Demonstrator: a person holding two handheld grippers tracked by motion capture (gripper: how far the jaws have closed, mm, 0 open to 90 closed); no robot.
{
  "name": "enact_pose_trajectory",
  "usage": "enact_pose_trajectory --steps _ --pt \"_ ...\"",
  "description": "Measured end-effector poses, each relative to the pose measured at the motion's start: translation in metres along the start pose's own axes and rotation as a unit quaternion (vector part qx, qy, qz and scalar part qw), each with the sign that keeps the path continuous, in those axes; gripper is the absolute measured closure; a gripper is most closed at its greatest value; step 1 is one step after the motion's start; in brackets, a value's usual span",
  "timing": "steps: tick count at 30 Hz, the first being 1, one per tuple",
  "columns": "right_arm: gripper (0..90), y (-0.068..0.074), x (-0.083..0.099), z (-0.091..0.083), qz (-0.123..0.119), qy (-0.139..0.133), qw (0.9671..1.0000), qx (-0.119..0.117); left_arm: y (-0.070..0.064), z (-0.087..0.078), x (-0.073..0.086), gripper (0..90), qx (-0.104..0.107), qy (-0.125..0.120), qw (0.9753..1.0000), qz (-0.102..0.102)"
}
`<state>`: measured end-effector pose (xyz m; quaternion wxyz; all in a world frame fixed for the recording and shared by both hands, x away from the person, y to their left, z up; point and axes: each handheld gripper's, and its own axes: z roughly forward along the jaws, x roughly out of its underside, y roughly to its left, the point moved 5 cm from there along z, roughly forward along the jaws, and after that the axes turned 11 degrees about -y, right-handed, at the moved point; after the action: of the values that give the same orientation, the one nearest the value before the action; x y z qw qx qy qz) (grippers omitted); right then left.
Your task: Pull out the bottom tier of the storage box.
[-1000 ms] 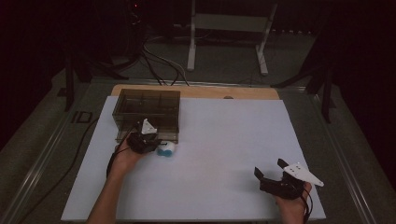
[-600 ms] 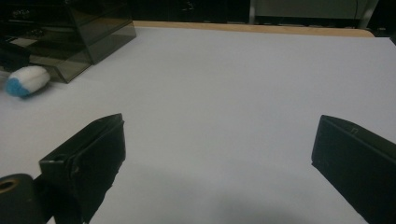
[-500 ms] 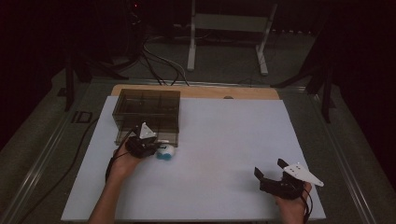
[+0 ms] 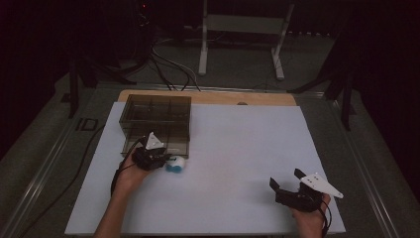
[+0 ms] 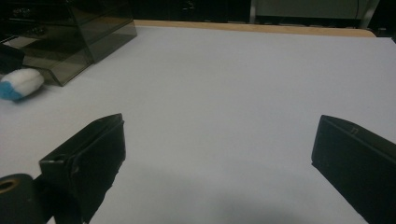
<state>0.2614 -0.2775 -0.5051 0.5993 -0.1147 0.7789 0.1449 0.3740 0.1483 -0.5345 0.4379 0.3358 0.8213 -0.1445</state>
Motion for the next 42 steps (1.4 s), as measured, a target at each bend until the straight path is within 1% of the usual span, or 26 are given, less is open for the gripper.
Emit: enact_pose_trajectory --steps 3,5,6,10,12,15,17,18,20,24,28,29,30,31,33,35,37,38,39,41,42 --pt "2.9 0.000 0.000 0.000 0.002 0.000 1.0000 0.001 0.000 0.000 0.000 63.8 0.006 0.000 0.9999 -0.009" --pt "2.9 0.000 0.000 0.000 0.002 0.000 1.0000 0.000 0.001 0.000 0.000 63.0 0.010 -0.001 0.9996 -0.025" --pt "2.9 0.000 0.000 0.000 0.001 0.000 1.0000 0.000 0.001 0.000 0.000 63.1 0.010 -0.003 0.9995 -0.028" --pt "2.9 0.000 0.000 0.000 0.001 0.000 1.0000 0.000 0.001 0.000 0.000 62.0 0.010 -0.004 0.9995 -0.029" --pt "2.9 0.000 0.000 0.000 0.002 -0.001 1.0000 0.000 0.000 0.000 -0.001 61.5 0.006 -0.004 0.9996 -0.028" --pt "2.9 0.000 -0.001 0.001 0.002 -0.001 1.0000 -0.001 -0.001 0.001 -0.002 54.8 0.001 -0.005 0.9997 -0.026" --pt "2.9 0.001 -0.001 0.002 0.000 -0.001 1.0000 -0.002 -0.002 0.001 -0.003 49.4 0.003 -0.009 0.9995 -0.030" --pt "2.9 0.001 -0.001 0.002 0.000 -0.001 1.0000 -0.002 -0.002 0.001 -0.003 49.4 0.000 -0.009 0.9995 -0.030" --pt "2.9 0.001 -0.001 0.001 0.001 -0.001 1.0000 -0.002 -0.002 0.000 -0.004 45.5 -0.005 -0.012 0.9994 -0.033" --pt "2.9 0.000 -0.001 0.000 0.003 -0.001 1.0000 0.000 -0.002 -0.003 -0.008 35.6 -0.017 -0.028 0.9984 -0.046" --pt "2.9 0.000 0.000 0.000 0.002 -0.001 1.0000 0.000 -0.002 -0.004 -0.010 26.2 -0.025 -0.034 0.9978 -0.051" --pt "2.9 0.000 0.000 0.000 0.001 0.000 1.0000 0.000 -0.002 -0.005 -0.011 22.0 -0.029 -0.036 0.9975 -0.054" --pt "2.9 0.000 0.000 0.000 0.001 0.000 1.0000 0.000 -0.001 -0.006 -0.012 22.0 -0.035 -0.038 0.9968 -0.060" --pt "2.9 0.000 0.000 0.001 0.002 0.000 1.0000 0.000 -0.001 -0.007 -0.012 18.5 -0.035 -0.042 0.9964 -0.065" --pt "2.9 0.000 0.000 0.000 0.003 -0.001 1.0000 0.000 0.000 -0.010 -0.014 17.1 -0.034 -0.051 0.9953 -0.075" --pt "2.9 0.000 0.000 0.001 0.003 0.000 1.0000 0.000 0.000 -0.011 -0.015 11.1 -0.033 -0.053 0.9948 -0.080" --pt "2.9 0.000 0.000 0.001 0.003 0.000 1.0000 0.000 0.000 -0.013 -0.017 7.7 -0.042 -0.058 0.9937 -0.086" --pt "2.9 0.000 0.000 0.001 0.003 0.000 1.0000 0.000 0.000 -0.014 -0.018 4.0 -0.042 -0.062 0.9928 -0.093" --pt "2.9 0.000 0.000 0.001 0.003 0.000 1.0000 0.000 0.000 -0.015 -0.019 4.0 -0.042 -0.066 0.9919 -0.100" --pt "2.9 -0.001 0.000 0.001 0.003 0.000 1.0000 0.002 0.000 -0.017 -0.023 3.6 -0.049 -0.078 0.9898 -0.109" --pt "2.9 -0.002 0.000 0.001 0.003 0.000 1.0000 0.003 0.000 -0.017 -0.023 3.6 -0.051 -0.078 0.9898 -0.108"
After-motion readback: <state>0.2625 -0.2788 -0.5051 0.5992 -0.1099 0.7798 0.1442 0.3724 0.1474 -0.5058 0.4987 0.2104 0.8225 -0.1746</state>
